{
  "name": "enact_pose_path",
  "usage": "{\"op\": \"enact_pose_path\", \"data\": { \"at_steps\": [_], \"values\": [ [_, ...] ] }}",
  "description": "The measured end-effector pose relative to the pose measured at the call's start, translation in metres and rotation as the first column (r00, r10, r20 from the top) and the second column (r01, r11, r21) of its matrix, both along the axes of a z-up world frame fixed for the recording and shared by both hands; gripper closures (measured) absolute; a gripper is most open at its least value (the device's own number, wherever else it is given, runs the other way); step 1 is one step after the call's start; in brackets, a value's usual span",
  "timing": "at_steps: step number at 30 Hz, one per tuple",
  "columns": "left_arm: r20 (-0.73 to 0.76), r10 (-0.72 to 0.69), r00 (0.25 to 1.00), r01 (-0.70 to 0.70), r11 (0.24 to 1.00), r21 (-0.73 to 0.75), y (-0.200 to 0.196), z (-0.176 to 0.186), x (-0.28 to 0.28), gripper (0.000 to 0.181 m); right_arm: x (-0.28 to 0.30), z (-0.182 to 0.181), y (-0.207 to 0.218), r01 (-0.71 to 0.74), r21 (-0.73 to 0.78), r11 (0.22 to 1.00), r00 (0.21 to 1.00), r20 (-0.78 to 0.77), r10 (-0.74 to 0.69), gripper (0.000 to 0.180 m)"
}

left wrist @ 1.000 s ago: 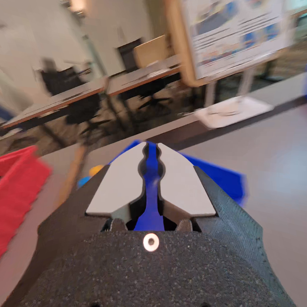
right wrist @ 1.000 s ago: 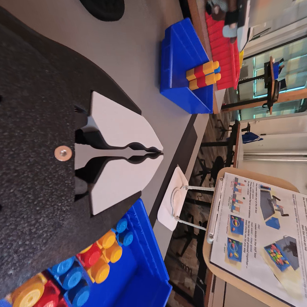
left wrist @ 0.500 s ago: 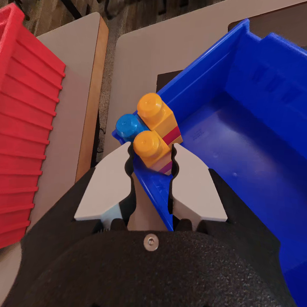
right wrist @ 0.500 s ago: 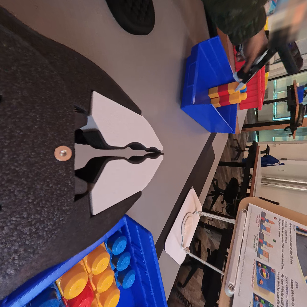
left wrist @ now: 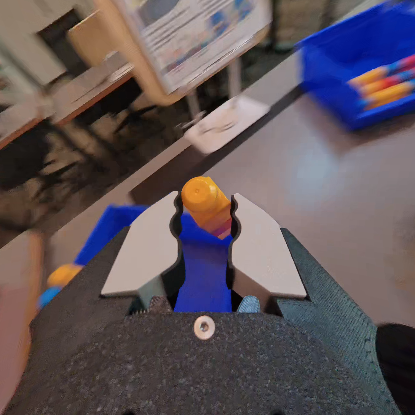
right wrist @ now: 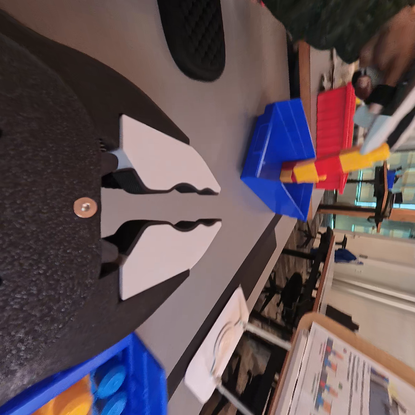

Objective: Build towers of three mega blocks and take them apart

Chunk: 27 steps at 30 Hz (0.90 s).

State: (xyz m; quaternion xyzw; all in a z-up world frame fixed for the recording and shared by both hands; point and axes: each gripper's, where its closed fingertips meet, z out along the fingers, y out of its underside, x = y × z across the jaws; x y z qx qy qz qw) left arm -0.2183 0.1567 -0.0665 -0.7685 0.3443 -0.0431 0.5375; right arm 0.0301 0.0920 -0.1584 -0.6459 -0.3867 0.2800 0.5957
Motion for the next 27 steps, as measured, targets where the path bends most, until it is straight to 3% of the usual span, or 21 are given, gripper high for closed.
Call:
{"op": "enact_pose_path", "data": {
  "at_steps": [3,5,10,13,16,18,23,27],
  "values": [
    [0.110,-0.355,0.928,0.361,0.931,-0.047,-0.054,0.002,0.093,0.140,-0.030,0.001,-0.015,-0.103,-0.018,0.995,0.993,0.056,0.104,0.128],
    [0.112,-0.497,0.860,0.506,0.859,-0.077,-0.077,-0.011,0.134,0.140,-0.047,0.007,-0.027,-0.184,-0.045,0.982,0.978,0.089,0.187,0.113],
    [0.244,-0.724,0.645,0.759,0.643,-0.097,-0.123,-0.032,0.198,0.140,-0.075,-0.008,-0.063,-0.416,-0.168,0.894,0.878,0.183,0.443,0.114],
    [0.267,-0.779,0.567,0.816,0.576,-0.051,-0.136,-0.042,0.213,0.140,-0.082,-0.025,-0.076,-0.485,-0.166,0.858,0.851,0.134,0.507,0.126],
    [0.364,-0.783,0.504,0.825,0.561,0.064,-0.133,-0.041,0.215,0.140,-0.080,-0.028,-0.076,-0.491,-0.175,0.853,0.854,0.095,0.511,0.128],
    [0.459,-0.744,0.485,0.792,0.597,0.130,-0.121,-0.036,0.211,0.142,-0.076,-0.022,-0.065,-0.454,-0.148,0.879,0.885,0.044,0.464,0.128],
    [0.575,-0.643,0.505,0.735,0.670,0.105,-0.095,-0.050,0.205,0.132,-0.057,-0.011,-0.034,-0.344,-0.095,0.934,0.938,-0.088,0.336,0.128],
    [0.548,-0.638,0.540,0.735,0.675,0.061,-0.098,-0.072,0.221,0.133,-0.062,-0.025,-0.037,-0.326,-0.073,0.943,0.945,0.020,0.328,0.128]
  ]
}}
